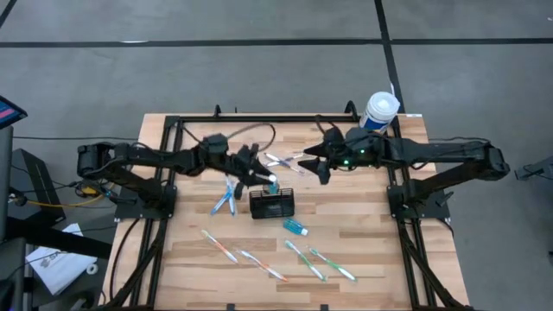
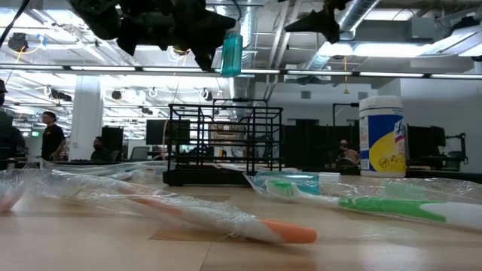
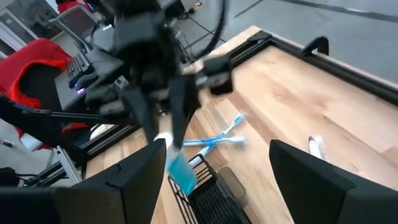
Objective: Pick & Place toothbrushing station
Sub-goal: Put the right blue mouthwash into the mesh organizer
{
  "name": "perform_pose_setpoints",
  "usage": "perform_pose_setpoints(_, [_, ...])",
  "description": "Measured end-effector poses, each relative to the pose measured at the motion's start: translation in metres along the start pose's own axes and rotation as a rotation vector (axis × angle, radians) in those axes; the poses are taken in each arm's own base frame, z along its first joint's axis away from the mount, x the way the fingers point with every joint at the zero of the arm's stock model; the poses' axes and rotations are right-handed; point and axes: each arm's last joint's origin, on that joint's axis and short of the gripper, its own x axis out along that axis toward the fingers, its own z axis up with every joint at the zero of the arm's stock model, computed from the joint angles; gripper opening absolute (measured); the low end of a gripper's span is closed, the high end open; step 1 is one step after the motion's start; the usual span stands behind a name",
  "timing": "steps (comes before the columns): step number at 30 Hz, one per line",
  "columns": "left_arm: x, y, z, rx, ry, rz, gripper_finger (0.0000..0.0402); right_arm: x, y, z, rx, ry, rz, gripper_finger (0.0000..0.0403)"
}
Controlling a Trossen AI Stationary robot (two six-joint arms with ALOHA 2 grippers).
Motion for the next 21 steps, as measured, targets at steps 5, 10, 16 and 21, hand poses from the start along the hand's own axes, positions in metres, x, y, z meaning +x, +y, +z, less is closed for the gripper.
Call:
perform_pose_setpoints(5, [0.004,-0.014,-0.016,0.076,0.037,0.078,0.0081,-0.011,-0.002,0.007,-0.019,-0.042,0.001,0.0275])
perform_pose_setpoints(10, [-0.003,-0.015,-0.039,0.081,0.094,0.137,0.0081,-0.014,-0.003,0.009,-0.04,-0.056,0.002,0.0275])
perform_pose_setpoints(16, [-0.006,-0.015,-0.038,0.077,-0.001,0.166,0.0081,-0.013,-0.003,0.009,-0.066,-0.049,0.008,0.0275])
perform_pose_setpoints(21, [-0.003,-0.019,-0.041,0.075,0.002,0.166,0.0081,-0.013,-0.003,0.008,-0.081,-0.048,0.007,0.0275])
